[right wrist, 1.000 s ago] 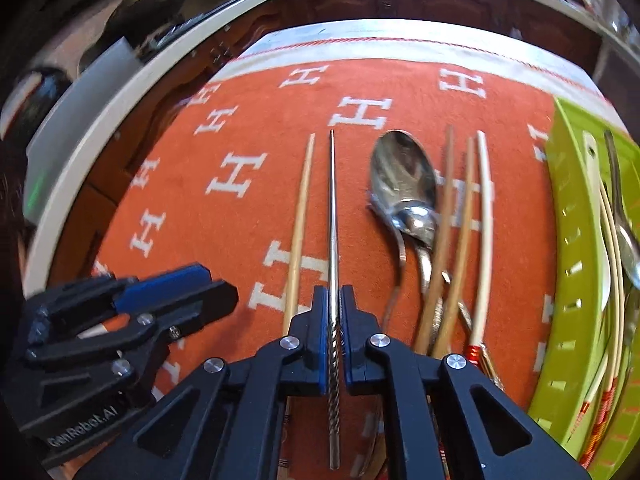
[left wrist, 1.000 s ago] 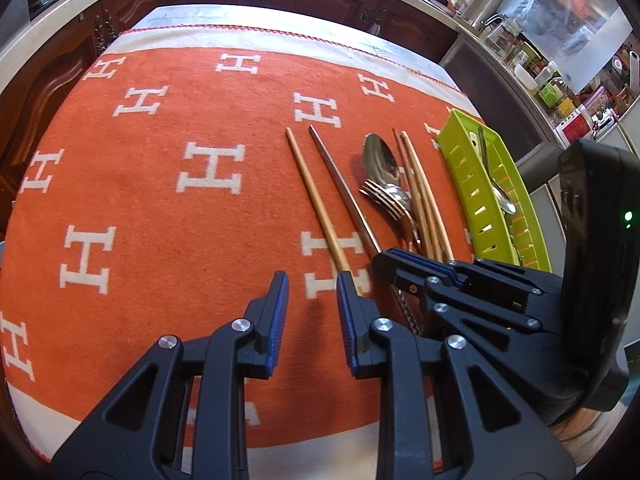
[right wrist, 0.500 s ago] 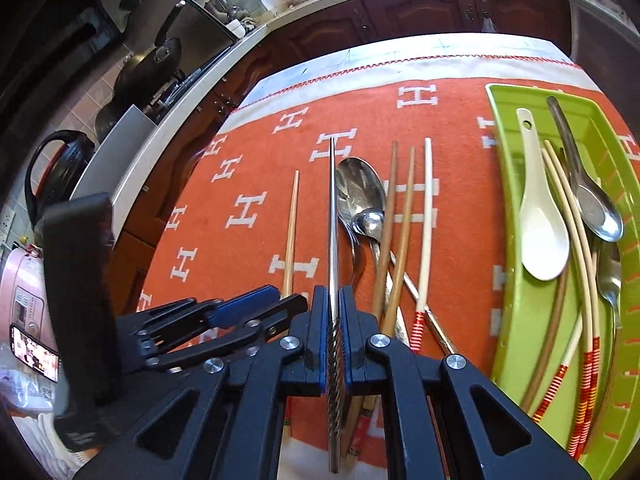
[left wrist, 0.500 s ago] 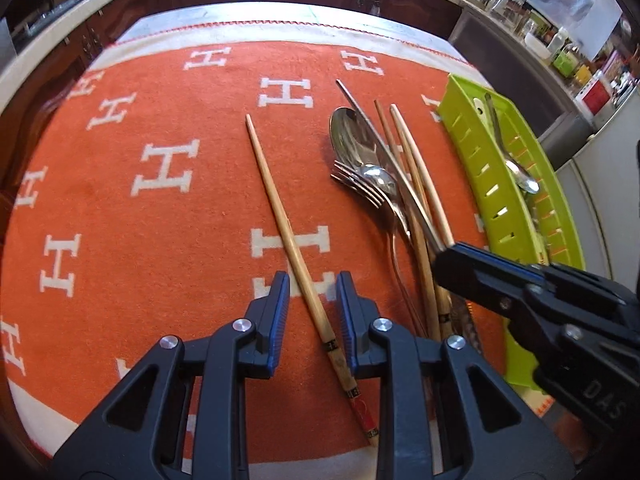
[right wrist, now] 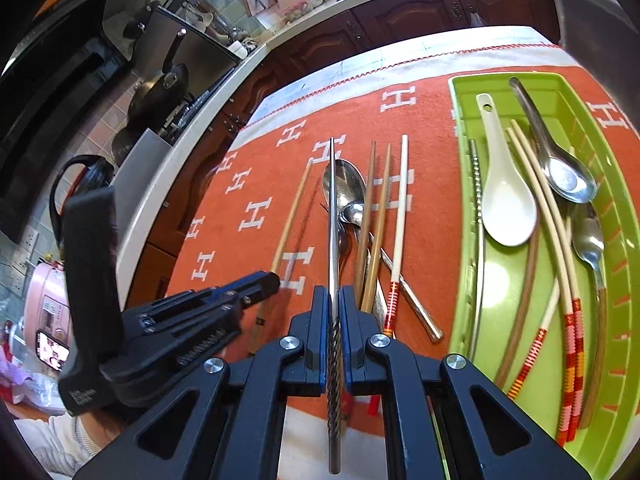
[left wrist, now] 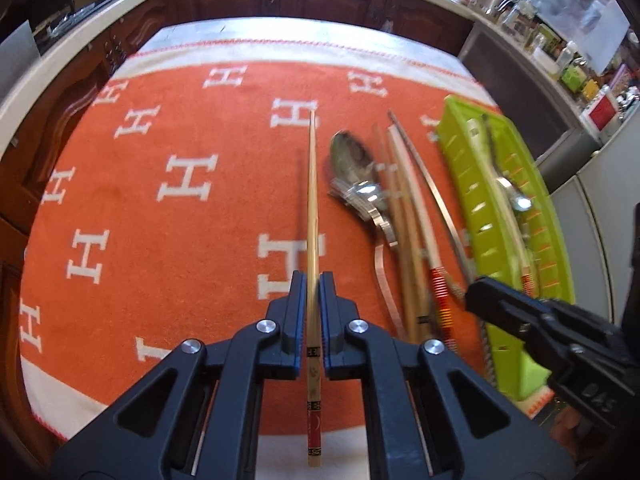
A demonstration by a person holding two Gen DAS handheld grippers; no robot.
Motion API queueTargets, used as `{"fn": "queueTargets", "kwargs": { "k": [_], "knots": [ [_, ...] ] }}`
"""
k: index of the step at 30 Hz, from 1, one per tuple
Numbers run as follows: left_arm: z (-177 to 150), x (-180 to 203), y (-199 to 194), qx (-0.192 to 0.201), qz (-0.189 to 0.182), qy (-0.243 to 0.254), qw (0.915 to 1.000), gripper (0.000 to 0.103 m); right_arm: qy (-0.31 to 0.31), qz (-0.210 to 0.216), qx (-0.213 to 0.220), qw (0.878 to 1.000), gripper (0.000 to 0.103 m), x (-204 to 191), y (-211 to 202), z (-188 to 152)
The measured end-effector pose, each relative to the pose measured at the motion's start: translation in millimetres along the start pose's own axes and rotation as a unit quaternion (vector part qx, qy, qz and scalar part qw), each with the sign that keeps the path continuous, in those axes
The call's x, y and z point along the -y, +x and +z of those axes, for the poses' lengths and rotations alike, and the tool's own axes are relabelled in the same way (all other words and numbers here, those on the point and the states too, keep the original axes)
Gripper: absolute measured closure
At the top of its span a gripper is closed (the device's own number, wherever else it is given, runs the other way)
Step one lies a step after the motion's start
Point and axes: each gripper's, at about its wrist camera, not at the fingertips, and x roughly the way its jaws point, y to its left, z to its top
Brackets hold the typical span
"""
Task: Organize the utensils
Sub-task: 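Carry both chopsticks into the green tray and open both grippers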
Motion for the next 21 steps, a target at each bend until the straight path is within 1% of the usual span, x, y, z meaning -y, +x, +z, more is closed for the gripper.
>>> {"fn": "queueTargets", "kwargs": {
  "k": [4, 6, 10, 13, 15, 18, 21],
  "knots": [
    [10.8, 24.9, -23.2, 0.014, -0.022, 0.023, 0.9994, 0.099, 0.013, 0.009, 0.017, 1.0, 0.098, 11.2, -24.1, -1.4],
    [19.8, 43.8, -32.8, 0.018, -0.041, 0.034, 0.9984, 0.099, 0.023, 0.012, 0.033, 0.999, 0.098, 20.9, -44.0, 0.1],
    [38.1, 86.6, -45.7, 0.03, -0.071, 0.056, 0.9955, 0.099, 0.038, 0.001, 0.065, 0.997, 0.098, 37.1, -77.5, 8.9],
    [49.1, 118.1, -43.8, 0.023, -0.092, 0.066, 0.9934, 0.099, 0.051, -0.012, 0.088, 0.995, 0.098, 52.6, -102.6, 14.9],
    [52.5, 132.8, -40.6, 0.018, -0.098, 0.07, 0.9925, 0.099, 0.06, -0.023, 0.099, 0.993, 0.098, 64.7, -116.5, 18.2],
    [54.7, 154.0, -28.8, 0.0, -0.107, 0.073, 0.9915, 0.099, 0.071, -0.04, 0.102, 0.991, 0.098, 82.0, -125.8, 24.1],
    [52.2, 167.9, -16.2, -0.013, -0.108, 0.077, 0.9911, 0.099, 0.082, -0.054, 0.094, 0.991, 0.098, 101.4, -128.7, 26.5]
  ]
}}
